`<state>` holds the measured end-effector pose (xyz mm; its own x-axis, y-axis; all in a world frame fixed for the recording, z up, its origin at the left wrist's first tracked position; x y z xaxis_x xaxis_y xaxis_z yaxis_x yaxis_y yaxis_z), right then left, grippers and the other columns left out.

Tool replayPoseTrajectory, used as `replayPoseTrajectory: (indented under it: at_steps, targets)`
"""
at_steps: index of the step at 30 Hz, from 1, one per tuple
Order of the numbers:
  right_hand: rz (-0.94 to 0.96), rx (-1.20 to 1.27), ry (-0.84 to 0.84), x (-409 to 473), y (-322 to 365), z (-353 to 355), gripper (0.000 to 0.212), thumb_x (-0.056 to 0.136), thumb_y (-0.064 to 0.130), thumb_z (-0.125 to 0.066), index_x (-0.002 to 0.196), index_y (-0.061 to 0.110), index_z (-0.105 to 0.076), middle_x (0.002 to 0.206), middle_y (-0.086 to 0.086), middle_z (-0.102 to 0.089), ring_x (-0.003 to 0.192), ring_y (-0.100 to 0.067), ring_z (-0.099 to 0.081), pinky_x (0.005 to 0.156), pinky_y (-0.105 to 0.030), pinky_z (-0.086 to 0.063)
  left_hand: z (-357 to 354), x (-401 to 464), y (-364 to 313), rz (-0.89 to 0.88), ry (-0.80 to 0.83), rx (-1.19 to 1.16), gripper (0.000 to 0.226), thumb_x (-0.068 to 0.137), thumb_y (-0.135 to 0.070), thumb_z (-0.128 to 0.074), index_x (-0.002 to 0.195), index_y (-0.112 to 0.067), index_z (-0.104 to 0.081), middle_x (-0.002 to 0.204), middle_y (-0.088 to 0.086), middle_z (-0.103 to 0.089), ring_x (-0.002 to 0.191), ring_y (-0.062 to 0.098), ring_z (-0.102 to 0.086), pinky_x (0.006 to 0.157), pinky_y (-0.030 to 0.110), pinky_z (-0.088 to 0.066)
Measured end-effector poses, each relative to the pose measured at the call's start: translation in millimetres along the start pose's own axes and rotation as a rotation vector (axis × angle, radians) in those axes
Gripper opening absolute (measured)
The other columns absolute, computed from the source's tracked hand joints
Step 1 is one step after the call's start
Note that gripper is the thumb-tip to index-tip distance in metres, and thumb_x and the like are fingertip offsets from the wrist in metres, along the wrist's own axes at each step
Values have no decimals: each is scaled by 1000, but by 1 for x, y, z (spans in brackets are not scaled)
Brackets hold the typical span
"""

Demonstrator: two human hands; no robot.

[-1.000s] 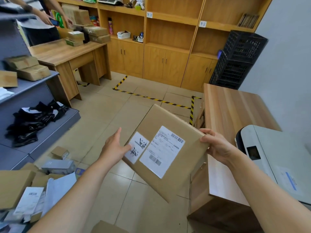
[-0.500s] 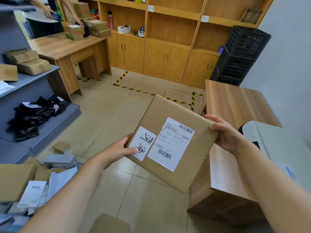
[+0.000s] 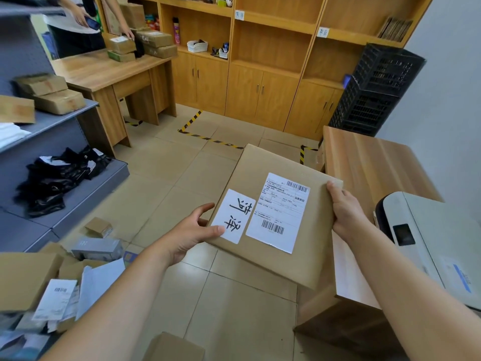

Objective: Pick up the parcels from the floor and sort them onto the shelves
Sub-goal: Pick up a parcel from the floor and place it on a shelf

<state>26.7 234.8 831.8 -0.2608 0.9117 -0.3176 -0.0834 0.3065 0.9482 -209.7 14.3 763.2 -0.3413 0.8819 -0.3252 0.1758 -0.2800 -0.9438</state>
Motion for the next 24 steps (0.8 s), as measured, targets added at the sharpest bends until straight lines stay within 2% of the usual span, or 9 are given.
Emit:
replayPoseTrajectory:
  at_steps: [3, 6, 10, 13, 16, 19, 21, 24]
  targets:
    - [-9, -78, -16, 1, -11, -13, 44, 90, 42, -53, 122, 12, -48, 109, -8, -65, 87, -23, -64, 73, -38, -55, 5, 3, 1, 11, -46, -102, 98, 43, -39, -79, 132, -28, -40, 99, 12, -61, 86, 20, -64, 88, 30, -49]
    - [3, -167, 45, 2, -24, -24, 48, 90, 40, -55, 129, 15, -45, 113, -6, -65, 93, -23, -65, 79, -41, -55, 9, 10, 2, 37, -51, -121, 95, 43, -42, -78, 130, -31, -41, 96, 8, -64, 85, 18, -64, 78, 25, -50]
    - [67, -223, 77, 5, -38, -33, 47, 90, 35, -56, 132, 20, -43, 117, 0, -63, 95, -14, -63, 74, -32, -52, 12, 30, -1, 31, -87, -140, 88, 43, -42, -77, 124, -36, -43, 90, 6, -64, 81, 15, -64, 73, 22, -49]
    - [107, -235, 73, 18, -43, -36, 49, 87, 31, -61, 132, 23, -43, 118, 1, -62, 92, -10, -62, 67, -26, -48, 12, 53, -7, 16, -110, -157, 80, 51, -35, -78, 123, -37, -43, 87, 6, -63, 79, 16, -64, 76, 23, -49]
    - [153, -265, 40, 41, -41, -37, 58, 84, 26, -65, 136, 24, -39, 119, 0, -58, 96, -16, -61, 64, -24, -47, 10, 82, -16, 6, -146, -154, 72, 59, -29, -75, 123, -36, -42, 86, 8, -62, 79, 18, -63, 82, 27, -50]
    - [223, -295, 33, 73, -34, -39, 66, 82, 22, -67, 138, 27, -34, 124, 1, -54, 104, -21, -58, 73, -28, -50, 5, 119, -32, -11, -150, -123, 80, 52, -37, -78, 124, -36, -43, 88, 9, -61, 80, 19, -63, 86, 30, -50]
    - [246, -285, 51, 99, -26, -38, 71, 81, 19, -68, 140, 28, -30, 129, 3, -53, 109, -19, -56, 80, -31, -50, -3, 148, -47, -14, -152, -85, 75, 57, -36, -77, 123, -36, -43, 88, 8, -59, 81, 18, -62, 86, 31, -49]
    - [237, -267, 74, 147, -8, -35, 86, 80, 20, -69, 147, 32, -16, 135, 8, -47, 114, -17, -53, 84, -35, -52, -18, 196, -74, -21, -164, -14, 76, 55, -42, -76, 123, -36, -44, 91, 9, -58, 85, 20, -61, 97, 38, -45]
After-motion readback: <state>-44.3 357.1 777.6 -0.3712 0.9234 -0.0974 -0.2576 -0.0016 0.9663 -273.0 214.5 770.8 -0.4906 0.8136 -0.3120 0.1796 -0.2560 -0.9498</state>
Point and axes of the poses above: each hand's wrist, its own x-axis towards the middle knuckle, its own z-axis out of the back of the hand, y = z × x, the point moved 4 cm from there along x, towards the middle knuckle
